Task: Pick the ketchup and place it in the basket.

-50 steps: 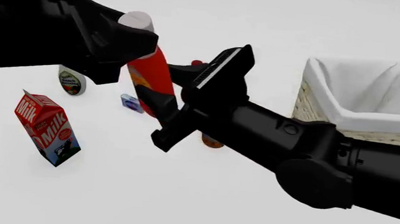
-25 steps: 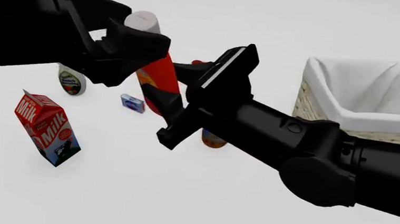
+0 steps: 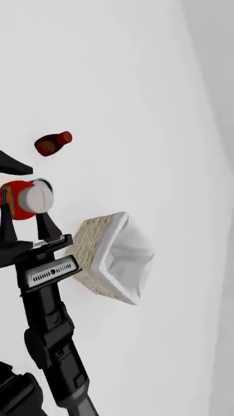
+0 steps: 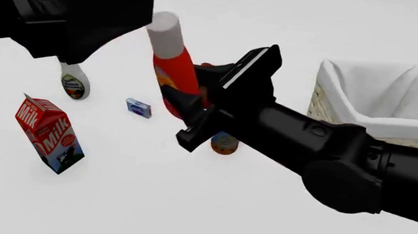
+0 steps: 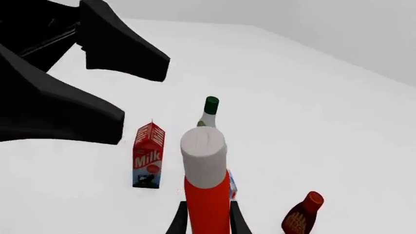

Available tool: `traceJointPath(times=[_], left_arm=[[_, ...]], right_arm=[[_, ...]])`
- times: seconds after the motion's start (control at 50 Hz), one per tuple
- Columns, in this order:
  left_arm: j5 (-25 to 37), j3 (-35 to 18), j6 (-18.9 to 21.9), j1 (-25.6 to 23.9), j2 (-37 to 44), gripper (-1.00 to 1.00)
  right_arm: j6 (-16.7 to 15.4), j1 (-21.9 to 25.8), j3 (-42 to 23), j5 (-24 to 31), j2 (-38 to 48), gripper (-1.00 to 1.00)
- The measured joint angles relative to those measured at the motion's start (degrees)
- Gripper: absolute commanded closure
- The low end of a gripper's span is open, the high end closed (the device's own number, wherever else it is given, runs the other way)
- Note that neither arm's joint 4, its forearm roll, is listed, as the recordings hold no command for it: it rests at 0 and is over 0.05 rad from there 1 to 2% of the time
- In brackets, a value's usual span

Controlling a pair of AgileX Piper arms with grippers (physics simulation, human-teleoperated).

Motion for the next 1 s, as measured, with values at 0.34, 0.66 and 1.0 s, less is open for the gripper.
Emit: traceJointPath(times=[0.34, 0.66, 1.0], left_arm=[[-2.4, 3.0, -0.1, 5.5, -6.8, -1.0], [-7.4, 12.3, 0.5, 14.0, -16.0, -1.0], [-13.6, 22.3, -2.0, 24.4, -21.4, -1.0]], right_arm=[[1.1, -3.5, 3.0, -0.1, -3.2, 1.0], [1.8, -8.6, 4.6, 1.5, -7.3, 1.0], [2.6, -15.2, 6.2, 3.8, -12.3, 1.0]])
